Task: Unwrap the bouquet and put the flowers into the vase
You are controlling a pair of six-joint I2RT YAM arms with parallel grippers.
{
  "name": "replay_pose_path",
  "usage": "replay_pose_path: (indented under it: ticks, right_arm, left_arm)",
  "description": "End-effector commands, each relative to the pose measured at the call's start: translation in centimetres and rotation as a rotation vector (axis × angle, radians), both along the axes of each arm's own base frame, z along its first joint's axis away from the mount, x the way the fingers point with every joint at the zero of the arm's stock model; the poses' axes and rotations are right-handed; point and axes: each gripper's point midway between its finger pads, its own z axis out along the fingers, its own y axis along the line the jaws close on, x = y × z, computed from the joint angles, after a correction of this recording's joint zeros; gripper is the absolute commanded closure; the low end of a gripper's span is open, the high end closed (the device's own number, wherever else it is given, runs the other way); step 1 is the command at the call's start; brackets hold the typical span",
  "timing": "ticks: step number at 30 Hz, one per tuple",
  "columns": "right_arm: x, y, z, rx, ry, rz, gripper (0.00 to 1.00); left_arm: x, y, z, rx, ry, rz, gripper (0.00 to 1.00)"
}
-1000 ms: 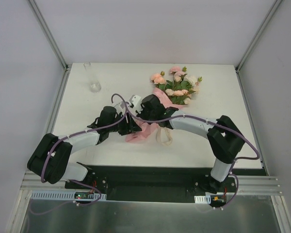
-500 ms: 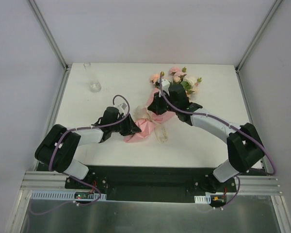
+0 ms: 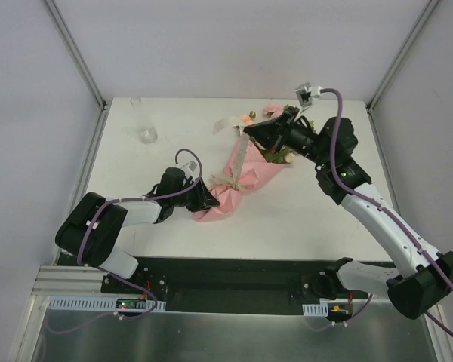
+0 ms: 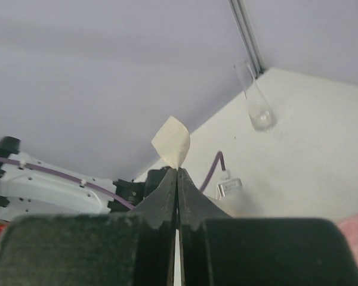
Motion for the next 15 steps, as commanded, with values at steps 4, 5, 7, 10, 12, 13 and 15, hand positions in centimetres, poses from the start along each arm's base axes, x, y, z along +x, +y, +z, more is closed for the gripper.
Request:
replay_pose_path:
  ticks: [4, 5, 7, 10, 12, 13, 15]
  right_arm:
    - [-3.6, -3.4, 10.0, 0.14, -0.184, -0.044, 1.0]
    - [-3.9, -3.6, 10.1, 0.133, -0.195, -0.048, 1.0]
    - [-4.9, -4.3, 11.3, 0.142, -0.229, -0.052, 1.0]
    - [-6.0, -5.0, 11.2, 0.127, -0.256, -0.049, 1.0]
    - [-7.0, -5.9, 11.8, 0.134, -0.302, -0.068, 1.0]
    - [-7.3, -6.2, 12.0, 0.14, -0.316, -0.072, 1.0]
    - [-8.4, -6.7, 13.1, 0.151, -0.349, -0.061, 1.0]
  left_arm:
    - [-0.7, 1.6, -2.6, 0.081, 0.047, 0.032, 0.67]
    - [-0.7, 1.6, -2.6, 0.08, 0.047, 0.03, 0.67]
    - [-0.6, 1.6, -2.6, 0.08, 0.046, 0.029, 0.67]
    - [-0.6, 1.5, -2.4, 0.075, 0.036, 0.022, 0.66]
    - [-0.4, 1.6, -2.3, 0.078, 0.025, 0.023, 0.66]
    - [-0.4, 1.5, -2.3, 0.078, 0.025, 0.023, 0.66]
    - [-0.5, 1.4, -2.4, 0.076, 0.031, 0.017, 0.66]
